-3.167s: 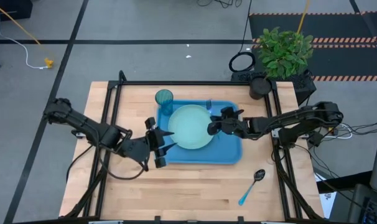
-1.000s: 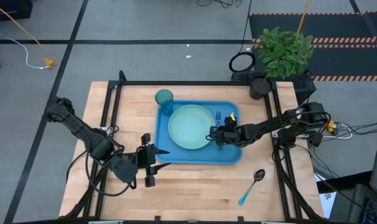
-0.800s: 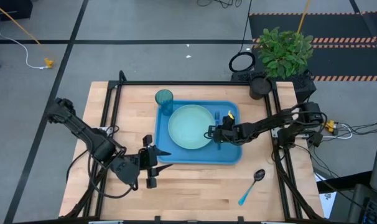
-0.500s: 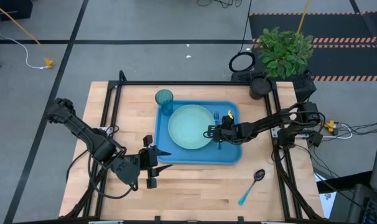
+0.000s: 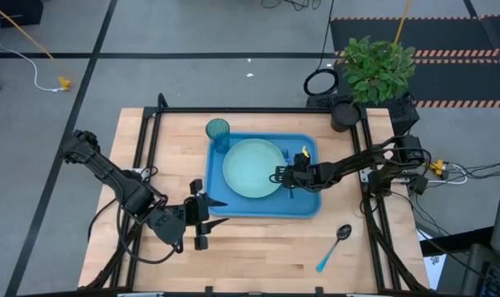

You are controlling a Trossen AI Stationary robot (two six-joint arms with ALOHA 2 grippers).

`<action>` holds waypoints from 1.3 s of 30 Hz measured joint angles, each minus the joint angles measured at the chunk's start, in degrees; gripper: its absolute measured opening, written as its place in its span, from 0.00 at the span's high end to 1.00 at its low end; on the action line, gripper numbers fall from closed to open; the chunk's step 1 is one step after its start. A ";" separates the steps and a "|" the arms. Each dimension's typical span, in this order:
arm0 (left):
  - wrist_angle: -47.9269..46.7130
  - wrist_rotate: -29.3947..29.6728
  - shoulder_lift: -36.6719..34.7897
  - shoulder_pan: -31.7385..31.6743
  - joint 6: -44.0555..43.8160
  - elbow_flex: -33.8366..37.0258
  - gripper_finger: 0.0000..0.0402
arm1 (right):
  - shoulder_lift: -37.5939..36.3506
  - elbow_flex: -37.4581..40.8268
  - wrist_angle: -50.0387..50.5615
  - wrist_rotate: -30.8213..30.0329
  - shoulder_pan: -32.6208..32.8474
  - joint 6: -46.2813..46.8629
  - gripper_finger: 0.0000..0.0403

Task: Pick and place plate/cup/fork/spoon on tray
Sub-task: Put the blue fork on the blue serving tray

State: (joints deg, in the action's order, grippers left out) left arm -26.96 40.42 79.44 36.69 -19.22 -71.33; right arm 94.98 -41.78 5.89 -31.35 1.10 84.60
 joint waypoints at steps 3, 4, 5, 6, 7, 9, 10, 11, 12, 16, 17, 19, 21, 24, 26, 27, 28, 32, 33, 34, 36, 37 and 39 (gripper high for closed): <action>0.00 0.00 0.00 0.00 -0.02 0.00 0.54 | 0.00 0.00 -0.02 -0.09 0.00 -0.32 0.80; 0.00 0.00 0.00 -0.02 -0.02 0.00 0.54 | -0.16 0.00 0.08 -0.07 0.02 -0.72 0.79; -0.01 0.00 0.00 -0.02 -0.02 0.00 0.54 | -0.50 0.00 0.33 -0.05 0.00 -1.39 0.79; -0.02 0.00 0.00 -0.01 -0.02 0.00 0.54 | -0.78 0.00 0.66 -0.06 0.00 -1.76 0.78; -0.02 0.00 0.00 0.00 -0.04 0.00 0.54 | -1.13 0.00 0.79 -0.09 0.00 -2.03 0.78; -0.04 -0.02 0.00 0.00 -0.04 0.00 0.54 | -2.29 0.00 1.89 -0.04 0.00 -2.74 0.78; -0.07 -0.02 0.00 0.00 -0.12 0.00 0.54 | -3.04 0.00 2.74 -0.09 0.00 -2.81 0.78; -0.13 -0.02 0.00 0.00 -0.29 0.00 0.54 | -3.78 0.00 3.75 -0.08 0.00 -2.83 0.78; -0.33 -0.02 0.00 0.00 -0.37 0.00 0.54 | -4.42 0.00 4.77 -0.07 0.00 -2.88 0.78; -0.38 -0.03 0.00 0.00 -0.44 0.00 0.54 | -6.95 0.00 7.84 1.51 0.00 -6.04 0.78; -0.42 -0.04 0.00 0.12 -0.46 0.00 0.54 | -7.58 0.00 8.46 2.72 0.04 -7.30 0.78; -0.64 -0.04 0.00 0.33 -0.45 0.00 0.54 | -8.61 0.00 9.59 5.82 0.09 -10.41 0.78; -0.87 -0.04 0.00 0.76 -0.23 0.00 0.54 | -9.84 0.03 10.20 9.84 0.21 -14.57 0.78; -1.34 -0.05 0.00 1.43 -0.15 0.00 0.54 | -11.72 0.04 8.29 14.28 1.67 -21.75 0.78; -1.42 -0.04 0.00 1.81 -0.15 0.00 0.54 | -12.44 0.03 6.27 15.48 3.91 -27.28 0.78; -1.52 -0.04 0.00 2.00 0.06 0.00 0.54 | -12.64 0.02 5.29 16.31 5.19 -29.92 0.78; -1.56 -0.04 0.00 2.14 0.27 0.00 0.54 | -12.81 0.00 4.94 16.56 6.56 -32.33 0.78; -1.55 -0.04 0.00 2.34 0.94 0.00 0.54 | -12.96 0.00 4.87 16.33 11.60 -38.36 0.78; -1.50 -0.04 0.00 2.29 0.95 0.00 0.54 | -12.95 0.00 5.19 16.19 12.54 -39.85 0.78; -1.46 -0.04 0.00 2.12 0.94 0.00 0.54 | -12.92 0.02 5.27 16.20 13.42 -41.92 0.78; -1.49 -0.02 0.09 1.90 0.71 0.00 0.54 | -12.72 0.02 5.14 16.18 14.56 -46.70 0.78; -1.46 0.02 0.11 1.86 0.66 0.00 0.54 | -12.59 0.03 5.17 16.17 14.87 -49.45 0.78; -1.44 0.02 0.17 1.70 0.76 0.00 0.54 | -12.53 0.38 5.17 15.69 15.13 -54.01 0.79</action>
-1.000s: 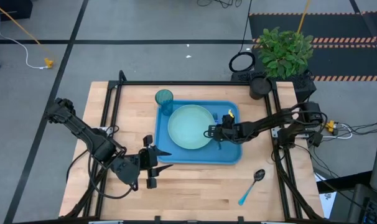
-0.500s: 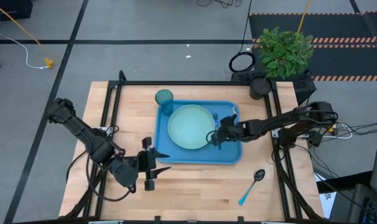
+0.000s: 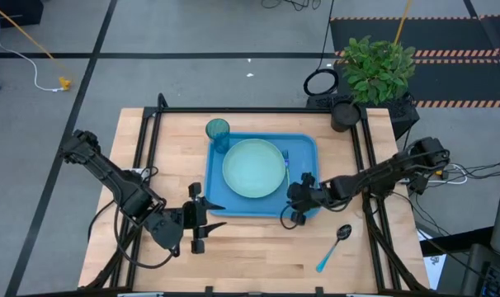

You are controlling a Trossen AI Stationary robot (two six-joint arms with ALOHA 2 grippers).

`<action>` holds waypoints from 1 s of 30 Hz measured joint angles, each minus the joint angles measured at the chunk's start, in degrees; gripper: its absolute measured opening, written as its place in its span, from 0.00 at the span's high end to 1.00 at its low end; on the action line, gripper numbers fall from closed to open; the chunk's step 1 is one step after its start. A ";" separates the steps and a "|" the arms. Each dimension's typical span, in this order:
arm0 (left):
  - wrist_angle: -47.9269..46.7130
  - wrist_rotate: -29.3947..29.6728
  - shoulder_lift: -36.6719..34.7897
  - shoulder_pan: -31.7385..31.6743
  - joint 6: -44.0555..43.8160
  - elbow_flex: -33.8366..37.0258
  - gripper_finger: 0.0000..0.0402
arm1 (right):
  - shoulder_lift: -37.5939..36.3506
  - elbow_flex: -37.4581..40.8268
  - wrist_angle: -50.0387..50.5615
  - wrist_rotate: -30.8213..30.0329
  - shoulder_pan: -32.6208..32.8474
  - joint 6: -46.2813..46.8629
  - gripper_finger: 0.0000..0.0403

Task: Pick and place plate/cup/fork/spoon on tray
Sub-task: Put the blue fork on the blue serving tray

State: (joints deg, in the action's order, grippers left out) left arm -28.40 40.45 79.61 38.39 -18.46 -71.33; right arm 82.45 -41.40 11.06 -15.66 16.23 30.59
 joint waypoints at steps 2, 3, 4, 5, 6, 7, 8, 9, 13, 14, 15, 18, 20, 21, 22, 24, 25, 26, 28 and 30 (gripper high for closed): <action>0.08 0.00 0.00 -0.20 0.13 0.00 0.54 | -0.04 0.72 -0.67 -1.83 -0.04 -2.25 0.81; 0.10 -0.02 0.00 -0.37 0.11 0.00 0.54 | -0.04 1.23 -1.09 -2.51 -0.35 -3.44 0.82; 0.06 -0.02 0.00 -0.47 0.09 0.00 0.54 | -0.04 1.90 -1.62 -2.71 -0.77 -4.58 0.84; 0.12 0.01 0.00 -0.50 0.07 0.00 0.54 | -0.04 2.69 -2.28 -2.81 -1.28 -5.47 0.86; 0.10 0.00 0.00 -0.50 0.07 0.00 0.54 | -0.04 3.54 -3.19 -2.76 -1.77 -5.93 0.88; 0.10 0.02 0.00 -0.50 0.07 0.00 0.54 | -0.04 4.41 -4.08 -2.41 -2.33 -6.13 0.91; 0.08 0.00 0.00 -0.50 0.04 0.00 0.54 | -0.04 5.22 -4.61 -2.25 -2.83 -6.21 0.93; -0.01 0.00 0.00 -0.50 -0.02 0.00 0.54 | -0.04 6.04 -5.28 -2.23 -3.17 -6.07 0.96; -0.03 0.00 0.00 -0.49 -0.02 0.00 0.54 | -0.02 9.46 -10.89 -2.01 -4.34 -5.90 0.99; -0.04 0.00 0.00 -0.50 -0.02 0.00 0.54 | -0.02 10.25 -12.72 -1.47 -4.61 -5.84 0.98; -0.06 0.00 0.00 -0.50 -0.02 0.00 0.54 | -0.02 11.01 -14.56 -0.48 -4.84 -5.82 0.98; -0.07 0.00 0.00 -0.50 0.02 0.00 0.54 | -0.02 12.80 -18.93 0.96 -5.32 -5.97 0.99; -0.07 0.00 0.00 -0.50 0.32 0.00 0.54 | -0.03 13.34 -20.08 0.92 -5.52 -5.99 1.00; -0.07 0.00 0.00 -0.50 0.41 0.00 0.54 | -0.03 13.42 -20.04 0.95 -5.65 -5.98 1.00; -0.08 0.00 0.00 -0.50 0.65 0.00 0.54 | -0.04 13.53 -19.96 0.94 -5.69 -5.77 1.00; -0.07 0.00 0.00 -0.50 0.77 0.00 0.54 | -0.02 13.74 -19.81 0.94 -5.71 -5.34 1.00; -0.09 0.00 0.00 -0.50 0.77 0.00 0.54 | -0.02 13.80 -19.83 0.96 -5.71 -5.22 1.00; -0.09 0.00 0.00 -0.50 0.77 0.00 0.54 | -0.02 13.89 -19.89 0.95 -5.71 -5.17 1.00; -0.07 0.00 0.00 -0.50 0.75 0.00 0.54 | -0.02 14.08 -19.86 0.89 -5.75 -4.52 1.00; -0.07 0.00 0.00 -0.50 0.74 0.00 0.54 | -0.02 14.15 -19.86 0.89 -6.07 -3.97 1.00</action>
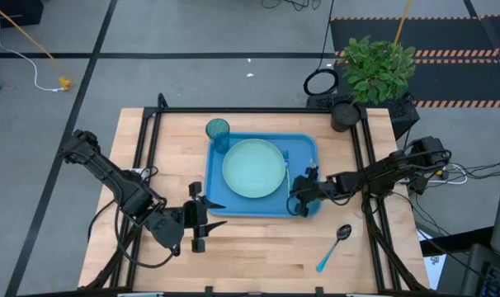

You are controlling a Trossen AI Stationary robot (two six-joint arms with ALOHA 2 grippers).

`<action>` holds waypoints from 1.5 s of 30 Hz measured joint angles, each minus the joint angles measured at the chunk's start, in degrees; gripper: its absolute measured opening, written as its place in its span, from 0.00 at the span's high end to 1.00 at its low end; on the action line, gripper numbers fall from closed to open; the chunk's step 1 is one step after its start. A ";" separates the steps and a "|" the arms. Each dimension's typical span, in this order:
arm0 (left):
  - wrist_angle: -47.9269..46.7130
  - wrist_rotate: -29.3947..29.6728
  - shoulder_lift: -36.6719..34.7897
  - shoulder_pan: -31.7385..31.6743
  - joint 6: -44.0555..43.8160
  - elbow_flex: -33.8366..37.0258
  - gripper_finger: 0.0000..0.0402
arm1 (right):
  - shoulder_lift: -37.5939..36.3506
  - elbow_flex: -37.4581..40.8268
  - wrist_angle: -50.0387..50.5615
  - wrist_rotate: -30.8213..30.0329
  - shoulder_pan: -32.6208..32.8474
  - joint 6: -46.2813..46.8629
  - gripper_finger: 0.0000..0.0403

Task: Pick and place plate/cup/fork/spoon on tray
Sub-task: Put the blue fork on the blue serving tray, then put the blue spoon on the blue serving tray

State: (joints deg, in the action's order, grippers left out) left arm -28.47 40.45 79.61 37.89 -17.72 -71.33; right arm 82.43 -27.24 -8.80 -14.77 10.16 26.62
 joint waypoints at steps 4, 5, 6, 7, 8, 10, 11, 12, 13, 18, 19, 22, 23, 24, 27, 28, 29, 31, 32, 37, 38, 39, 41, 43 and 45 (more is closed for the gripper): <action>0.00 0.00 0.00 0.00 -0.41 0.00 0.54 | 0.00 0.00 -0.02 -0.06 -0.76 0.87 1.00; 0.00 0.00 0.00 0.00 -0.42 0.00 0.54 | 0.00 0.00 -0.02 -0.10 -0.97 1.13 1.00; 0.00 0.00 0.00 0.00 -0.42 0.00 0.54 | 0.00 0.00 -0.03 -0.09 -1.15 1.21 1.00; 0.00 0.01 0.00 0.00 -0.43 0.00 0.54 | 0.00 0.00 -0.02 -0.09 -1.21 1.30 1.00; 0.00 0.00 0.00 0.00 -0.43 0.00 0.54 | 0.00 0.00 -0.03 -0.10 -1.21 1.48 1.00; 0.00 0.00 0.00 0.00 -0.45 0.00 0.54 | 0.25 0.00 -0.12 -0.06 -1.21 1.63 1.00; 0.00 0.00 0.00 0.00 -0.45 0.00 0.54 | 0.61 0.00 -0.40 -0.12 -1.21 1.74 1.00; 0.00 0.02 0.00 0.00 -0.45 0.00 0.54 | 0.95 0.00 -0.65 -0.16 -1.21 1.89 1.00; 0.00 0.00 0.00 0.00 -0.45 0.00 0.54 | 1.39 0.00 -0.90 -0.24 -1.21 2.12 1.00; 0.02 0.02 0.02 0.00 -0.49 0.00 0.54 | 2.64 -0.07 -2.21 -0.39 -1.21 2.27 1.00; 0.02 0.02 0.02 0.00 -0.50 0.00 0.54 | 2.64 -0.07 -2.22 -0.31 -1.24 2.35 1.00; 0.02 0.04 0.02 0.00 -0.53 0.00 0.54 | 2.64 -0.07 -2.15 -0.23 -1.25 2.70 1.00; 0.02 0.04 0.02 0.00 -0.54 0.00 0.54 | 2.64 -0.07 -2.18 -0.19 -1.25 2.70 1.00; 0.02 0.04 0.02 0.00 -0.54 0.00 0.54 | 2.64 -0.07 -2.25 -0.18 -1.25 2.70 1.00; 0.02 0.04 0.02 0.00 -0.52 0.00 0.54 | 2.30 -0.01 -3.02 -0.11 -1.25 2.43 1.00; 0.02 0.04 0.02 0.00 -0.52 0.00 0.54 | 1.73 0.04 -2.85 0.02 -1.25 2.19 1.00; 0.01 0.04 0.02 0.00 -0.52 0.00 0.54 | 1.10 0.10 -2.62 0.19 -1.25 2.00 1.00; 0.02 0.04 0.02 0.00 -0.52 0.00 0.54 | -0.31 0.13 -2.57 0.12 -1.23 1.86 1.00; 0.02 0.04 0.02 0.00 -0.52 0.00 0.54 | -1.33 0.13 -2.44 0.05 -1.23 1.78 1.00; 0.12 0.04 0.02 0.00 -0.52 0.00 0.54 | -7.67 0.13 -3.30 -1.43 -1.23 2.94 1.00; 0.14 0.04 0.02 0.00 -0.52 0.00 0.54 | -9.26 0.13 -3.31 -1.73 -1.19 3.73 1.00; 0.19 0.04 0.02 0.00 -0.49 0.00 0.54 | -10.81 0.13 -3.20 -1.92 -1.03 4.66 1.00; 0.43 0.04 0.02 0.00 -0.39 0.00 0.54 | -13.75 0.13 -2.95 -2.43 -0.48 7.96 1.00; 0.67 0.04 0.02 0.00 -0.39 0.00 0.54 | -16.15 -0.56 -1.51 -3.48 0.64 12.02 1.00; 0.79 0.04 0.02 0.00 -0.43 0.00 0.54 | -18.07 -2.97 3.20 -4.96 2.17 15.18 1.00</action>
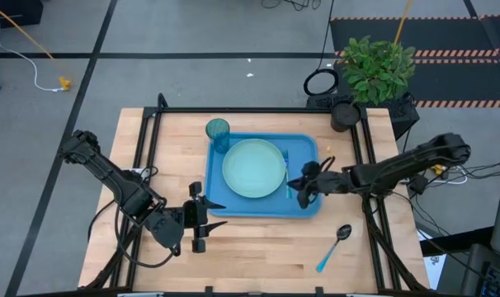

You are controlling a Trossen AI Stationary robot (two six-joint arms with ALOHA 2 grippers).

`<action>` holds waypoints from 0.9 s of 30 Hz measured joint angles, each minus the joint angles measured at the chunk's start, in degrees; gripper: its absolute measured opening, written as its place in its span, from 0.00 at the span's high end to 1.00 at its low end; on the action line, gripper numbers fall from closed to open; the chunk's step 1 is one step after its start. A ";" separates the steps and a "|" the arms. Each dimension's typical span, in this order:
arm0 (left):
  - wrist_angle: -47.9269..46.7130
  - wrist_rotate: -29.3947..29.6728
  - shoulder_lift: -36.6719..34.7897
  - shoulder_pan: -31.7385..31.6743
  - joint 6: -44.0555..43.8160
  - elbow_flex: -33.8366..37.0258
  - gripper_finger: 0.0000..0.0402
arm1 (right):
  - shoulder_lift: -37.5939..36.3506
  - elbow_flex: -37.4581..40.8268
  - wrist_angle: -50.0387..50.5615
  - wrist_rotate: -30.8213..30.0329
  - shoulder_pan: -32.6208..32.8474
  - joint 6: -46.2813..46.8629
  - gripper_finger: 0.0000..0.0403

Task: Pick and place plate/cup/fork/spoon on tray
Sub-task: Put the blue spoon on the blue serving tray

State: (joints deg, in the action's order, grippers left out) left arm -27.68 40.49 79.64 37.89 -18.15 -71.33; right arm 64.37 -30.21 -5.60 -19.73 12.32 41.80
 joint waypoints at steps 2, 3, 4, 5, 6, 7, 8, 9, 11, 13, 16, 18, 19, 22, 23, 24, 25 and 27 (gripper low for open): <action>0.02 0.00 0.00 0.02 -0.24 0.00 0.54 | -1.09 -4.15 7.64 -1.97 2.06 3.11 1.00; 0.00 -0.02 0.00 0.07 -0.34 0.00 0.54 | -1.17 -6.67 12.41 -3.13 3.30 4.83 1.00; 0.00 -0.02 0.00 0.17 -0.39 0.00 0.54 | -1.11 -9.36 17.49 -3.89 4.60 6.72 1.00; 0.02 -0.01 0.00 0.28 -0.45 0.00 0.54 | -0.80 -12.29 22.96 -4.30 5.90 9.01 1.00; 0.02 -0.02 0.00 0.43 -0.46 0.00 0.54 | -0.27 -15.27 28.13 -4.28 7.18 11.75 1.00; 0.04 -0.04 0.00 0.54 -0.42 0.00 0.54 | 0.45 -18.33 33.05 -4.21 8.50 15.05 1.00; 0.04 -0.04 0.00 0.69 -0.39 0.00 0.54 | 1.28 -21.17 38.07 -3.97 9.86 19.22 1.00; 0.05 -0.04 0.00 0.88 -0.39 0.00 0.54 | 2.15 -23.52 42.35 -3.01 11.24 24.04 1.00; 0.11 -0.04 0.00 1.04 -0.38 0.00 0.54 | 3.98 -27.33 48.53 -2.23 14.04 33.52 1.00; 0.11 -0.04 0.00 1.25 -0.38 0.00 0.54 | 5.74 -30.09 51.97 -1.47 16.35 40.26 1.00; 0.11 -0.04 0.00 1.64 -0.39 0.00 0.54 | 8.57 -32.31 55.27 1.57 19.26 47.88 1.00; 0.11 -0.07 0.00 2.09 -0.37 0.00 0.54 | 10.87 -32.35 55.42 4.42 21.39 53.94 1.00; 0.13 -0.07 0.00 2.41 -0.37 0.00 0.54 | 12.10 -32.37 55.35 6.05 22.59 57.06 1.00; 0.60 -0.09 0.00 3.22 -0.26 0.00 0.54 | 16.36 -32.42 55.27 12.02 26.09 66.72 1.00; 0.81 -0.09 0.00 3.49 0.00 0.00 0.54 | 17.79 -32.42 55.23 14.27 27.17 70.35 1.00; 0.97 -0.09 0.00 3.66 0.02 0.02 0.54 | 19.09 -32.42 54.77 16.18 28.27 73.69 1.00; 1.08 -0.09 0.00 3.85 0.02 0.01 0.54 | 20.16 -32.42 54.15 17.58 29.31 76.98 1.00; 1.34 -0.10 0.00 3.98 0.01 0.01 0.54 | 22.10 -32.42 52.82 19.95 31.20 81.92 1.00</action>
State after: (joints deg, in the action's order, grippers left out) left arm -26.34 40.39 79.64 41.87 -18.14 -71.32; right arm 86.46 -62.63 47.22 0.22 43.53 123.72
